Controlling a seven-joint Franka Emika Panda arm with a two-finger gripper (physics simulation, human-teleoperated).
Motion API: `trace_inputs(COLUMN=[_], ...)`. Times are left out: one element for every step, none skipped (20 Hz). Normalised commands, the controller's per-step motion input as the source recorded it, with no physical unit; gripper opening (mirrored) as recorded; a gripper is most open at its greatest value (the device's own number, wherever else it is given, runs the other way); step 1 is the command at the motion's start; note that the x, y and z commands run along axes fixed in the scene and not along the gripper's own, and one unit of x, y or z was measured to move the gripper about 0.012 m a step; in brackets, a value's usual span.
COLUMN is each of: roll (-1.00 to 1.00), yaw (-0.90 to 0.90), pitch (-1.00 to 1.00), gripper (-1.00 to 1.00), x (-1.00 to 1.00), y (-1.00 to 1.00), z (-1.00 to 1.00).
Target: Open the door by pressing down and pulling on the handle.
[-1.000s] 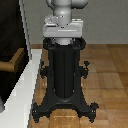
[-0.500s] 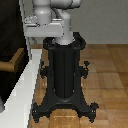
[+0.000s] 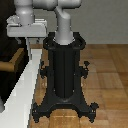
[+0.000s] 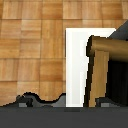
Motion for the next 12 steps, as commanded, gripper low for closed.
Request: trace_inputs(roll=[0.00, 0.00, 0.00, 0.00, 0.00, 0.00, 0.00, 0.00, 0.00, 0.00, 0.00, 0.00], yaw=[0.00, 0.00, 0.00, 0.00, 0.00, 0.00, 0.00, 0.00, 0.00, 0.00, 0.00, 0.00], pitch=[0.00, 0.00, 0.00, 0.00, 0.00, 0.00, 0.00, 0.00, 0.00, 0.00, 0.00, 0.00], gripper=[1.00, 1.00, 1.00, 1.00, 1.00, 1.00, 1.00, 1.00, 1.00, 1.00, 1.00, 1.00], x=[0.00, 0.00, 0.00, 0.00, 0.00, 0.00, 0.00, 0.00, 0.00, 0.00, 0.00, 1.00], y=[0.00, -1.00, -1.00, 0.00, -1.00, -1.00, 0.00, 0.00, 0.00, 0.00, 0.00, 0.00], z=[0.00, 0.00, 0.00, 0.00, 0.00, 0.00, 0.00, 0.00, 0.00, 0.00, 0.00, 0.00])
